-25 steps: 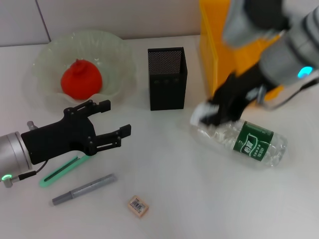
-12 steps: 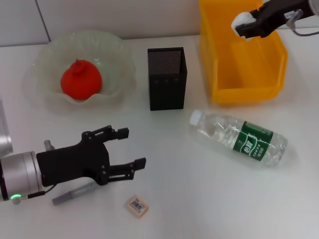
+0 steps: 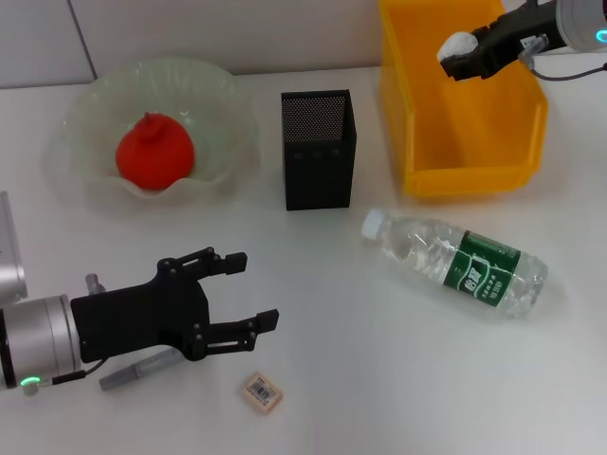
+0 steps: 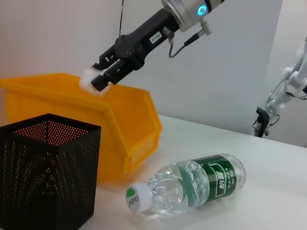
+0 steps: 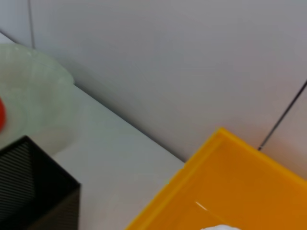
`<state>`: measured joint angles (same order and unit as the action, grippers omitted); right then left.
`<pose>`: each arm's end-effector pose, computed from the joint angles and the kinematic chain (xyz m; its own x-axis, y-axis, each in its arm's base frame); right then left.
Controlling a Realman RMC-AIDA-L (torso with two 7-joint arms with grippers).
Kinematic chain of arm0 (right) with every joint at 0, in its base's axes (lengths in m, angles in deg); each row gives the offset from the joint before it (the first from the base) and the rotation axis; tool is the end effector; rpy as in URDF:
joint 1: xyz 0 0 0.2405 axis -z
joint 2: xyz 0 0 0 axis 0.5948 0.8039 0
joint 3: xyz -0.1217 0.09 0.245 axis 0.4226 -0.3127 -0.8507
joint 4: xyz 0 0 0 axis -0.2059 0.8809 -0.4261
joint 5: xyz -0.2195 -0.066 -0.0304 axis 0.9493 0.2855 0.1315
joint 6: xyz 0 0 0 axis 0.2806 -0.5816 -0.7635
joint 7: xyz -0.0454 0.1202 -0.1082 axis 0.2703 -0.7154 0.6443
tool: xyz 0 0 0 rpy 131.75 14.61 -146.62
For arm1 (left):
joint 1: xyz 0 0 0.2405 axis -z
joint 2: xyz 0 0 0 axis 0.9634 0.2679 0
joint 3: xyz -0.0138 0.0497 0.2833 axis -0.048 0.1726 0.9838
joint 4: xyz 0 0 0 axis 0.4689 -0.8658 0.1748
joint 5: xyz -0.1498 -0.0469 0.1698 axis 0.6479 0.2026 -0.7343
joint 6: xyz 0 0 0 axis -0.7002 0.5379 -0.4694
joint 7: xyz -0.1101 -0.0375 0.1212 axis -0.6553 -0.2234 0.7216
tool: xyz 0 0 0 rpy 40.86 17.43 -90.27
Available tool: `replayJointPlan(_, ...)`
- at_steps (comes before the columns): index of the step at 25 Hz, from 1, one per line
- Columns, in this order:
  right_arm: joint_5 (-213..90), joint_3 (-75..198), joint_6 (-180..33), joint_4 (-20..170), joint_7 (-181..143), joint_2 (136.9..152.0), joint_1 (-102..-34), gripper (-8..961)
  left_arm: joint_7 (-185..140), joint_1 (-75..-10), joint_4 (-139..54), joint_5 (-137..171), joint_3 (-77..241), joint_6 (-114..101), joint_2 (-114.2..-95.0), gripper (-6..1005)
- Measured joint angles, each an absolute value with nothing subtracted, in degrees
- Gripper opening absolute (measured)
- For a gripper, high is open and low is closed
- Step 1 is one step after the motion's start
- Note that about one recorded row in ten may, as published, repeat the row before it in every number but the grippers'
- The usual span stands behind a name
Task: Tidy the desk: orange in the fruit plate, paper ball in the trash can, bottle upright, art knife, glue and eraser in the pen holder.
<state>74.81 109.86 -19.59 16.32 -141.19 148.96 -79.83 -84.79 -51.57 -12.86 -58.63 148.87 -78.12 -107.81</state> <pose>0.2250 0.5098 0.0426 0.8757 -0.4738 -0.0937 -0.3963 -0.5940 -0.7001 -0.2915 0.3258 -0.0975 0.8321 0.2138 0.5118 0.3259 -0.9351 -0.1393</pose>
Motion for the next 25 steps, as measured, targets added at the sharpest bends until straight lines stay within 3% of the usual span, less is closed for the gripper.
replayJointPlan(6, 75.8, 109.5, -16.6, 13.2, -144.0, 149.37, -79.8, 606, -84.8, -51.6, -12.9, -58.6, 148.8, -78.2, -107.65, 863)
replayJointPlan(11, 75.6, 109.3, 1.8, 0.5, -149.2, 148.9, -78.9, 784, -84.8, -51.6, -12.9, -58.6, 148.8, -78.4, -107.62, 863)
replayJointPlan(13, 75.6, 109.4, 5.8, -1.5, -149.4, 148.94, -78.7, 810, -84.8, -51.7, -12.9, -58.6, 148.7, -78.4, -107.56, 863)
replayJointPlan(16, 75.7, 111.6, 18.8, -9.0, -149.2, 150.58, -76.3, 849, -84.8, -51.7, -12.9, -58.6, 148.7, -78.3, -107.53, 863)
replayJointPlan(25, 79.2, 125.1, 22.0, -11.3, -148.7, 150.7, -70.3, 840, -84.8, -51.6, -12.9, -58.6, 148.8, -78.3, -107.64, 862)
